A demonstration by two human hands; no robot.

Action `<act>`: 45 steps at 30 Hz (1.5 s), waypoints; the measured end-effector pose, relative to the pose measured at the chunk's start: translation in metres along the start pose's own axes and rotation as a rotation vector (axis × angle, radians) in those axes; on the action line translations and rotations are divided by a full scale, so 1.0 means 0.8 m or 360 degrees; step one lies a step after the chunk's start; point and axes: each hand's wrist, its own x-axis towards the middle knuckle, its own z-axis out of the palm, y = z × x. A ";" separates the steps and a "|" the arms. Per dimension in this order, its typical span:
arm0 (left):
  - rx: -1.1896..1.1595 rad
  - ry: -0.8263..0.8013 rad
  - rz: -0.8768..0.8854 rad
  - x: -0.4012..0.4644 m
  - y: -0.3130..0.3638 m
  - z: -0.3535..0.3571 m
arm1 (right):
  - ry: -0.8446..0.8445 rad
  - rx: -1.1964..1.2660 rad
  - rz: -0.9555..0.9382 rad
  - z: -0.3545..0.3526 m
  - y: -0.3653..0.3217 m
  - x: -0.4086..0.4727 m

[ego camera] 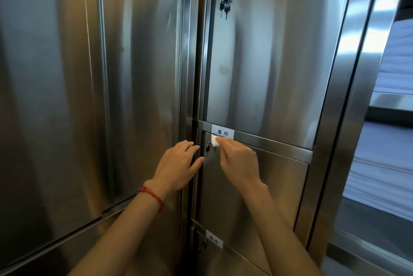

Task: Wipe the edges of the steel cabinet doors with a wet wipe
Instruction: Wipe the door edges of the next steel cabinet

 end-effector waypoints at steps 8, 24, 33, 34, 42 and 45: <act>-0.0032 0.0021 -0.0053 0.061 -0.008 0.035 | 0.0056 0.0000 -0.0054 0.052 0.054 0.033; -0.0100 0.0072 0.0041 0.129 -0.111 0.115 | 0.0063 -0.0145 -0.0016 0.187 0.066 0.066; -0.0095 0.0134 0.0204 0.157 -0.161 0.174 | 0.0164 -0.0322 -0.0058 0.271 0.067 0.062; -0.0103 0.0153 0.0226 0.158 -0.165 0.180 | 0.0171 -0.0323 -0.0064 0.278 0.069 0.061; -0.0036 0.0228 0.0231 0.167 -0.197 0.227 | 0.0216 -0.0311 -0.0096 0.325 0.079 0.051; 0.0007 0.0251 0.0254 0.169 -0.202 0.240 | 0.0223 -0.0275 -0.0114 0.340 0.082 0.047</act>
